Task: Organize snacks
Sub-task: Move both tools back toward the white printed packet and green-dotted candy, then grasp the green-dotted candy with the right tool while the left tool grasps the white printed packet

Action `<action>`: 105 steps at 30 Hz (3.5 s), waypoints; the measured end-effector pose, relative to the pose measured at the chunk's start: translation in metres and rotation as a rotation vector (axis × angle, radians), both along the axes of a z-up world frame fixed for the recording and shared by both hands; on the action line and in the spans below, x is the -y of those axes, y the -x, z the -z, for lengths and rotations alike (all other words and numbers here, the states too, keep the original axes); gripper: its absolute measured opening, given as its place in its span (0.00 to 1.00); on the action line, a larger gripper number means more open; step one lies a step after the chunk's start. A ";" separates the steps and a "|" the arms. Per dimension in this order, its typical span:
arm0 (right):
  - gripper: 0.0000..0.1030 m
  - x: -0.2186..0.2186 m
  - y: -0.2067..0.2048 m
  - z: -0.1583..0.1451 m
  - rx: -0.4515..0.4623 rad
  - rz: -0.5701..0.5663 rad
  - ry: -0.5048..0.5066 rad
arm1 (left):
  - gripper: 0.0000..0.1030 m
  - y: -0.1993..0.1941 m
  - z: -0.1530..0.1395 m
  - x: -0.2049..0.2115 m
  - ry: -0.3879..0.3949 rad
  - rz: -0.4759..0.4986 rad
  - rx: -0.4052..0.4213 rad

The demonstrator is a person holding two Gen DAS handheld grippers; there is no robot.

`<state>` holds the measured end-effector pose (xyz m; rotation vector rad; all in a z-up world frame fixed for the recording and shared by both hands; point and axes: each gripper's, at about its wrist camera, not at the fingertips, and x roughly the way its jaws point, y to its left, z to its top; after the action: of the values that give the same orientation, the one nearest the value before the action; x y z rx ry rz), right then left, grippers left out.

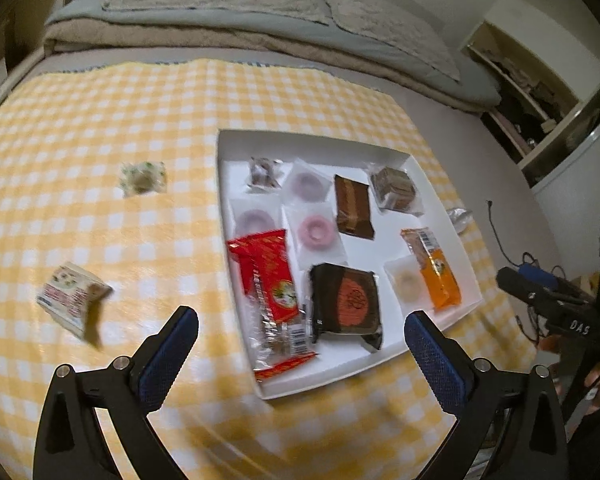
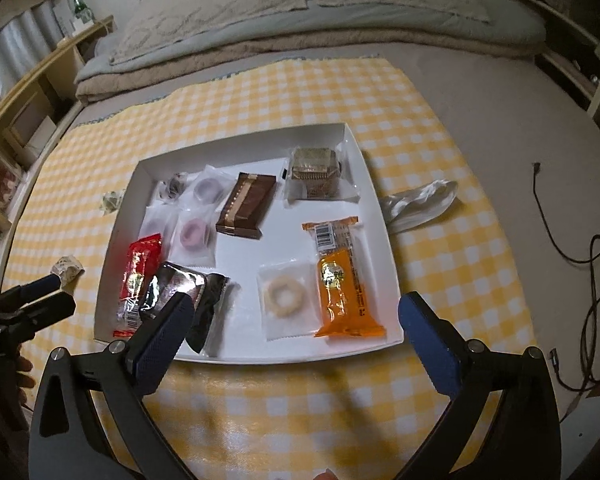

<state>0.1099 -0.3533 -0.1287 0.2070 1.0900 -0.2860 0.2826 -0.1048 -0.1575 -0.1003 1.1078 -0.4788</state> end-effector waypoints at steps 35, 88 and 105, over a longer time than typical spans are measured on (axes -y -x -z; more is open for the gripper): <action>1.00 -0.121 -0.127 -0.028 0.155 -0.154 0.023 | 1.00 -0.029 -0.049 -0.136 -0.217 -0.101 0.127; 0.08 -0.237 -0.277 0.148 -0.305 -0.455 -0.039 | 0.49 -0.144 0.109 -0.123 -0.319 0.078 -0.166; 0.42 -0.250 -0.282 0.160 -0.227 -0.702 0.001 | 0.49 -0.150 0.086 -0.167 -0.214 -0.082 -0.132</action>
<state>0.3919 -0.1031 -0.2884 -0.2190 1.3171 0.3274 0.4325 0.0623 -0.2432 0.0102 1.2731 -0.2807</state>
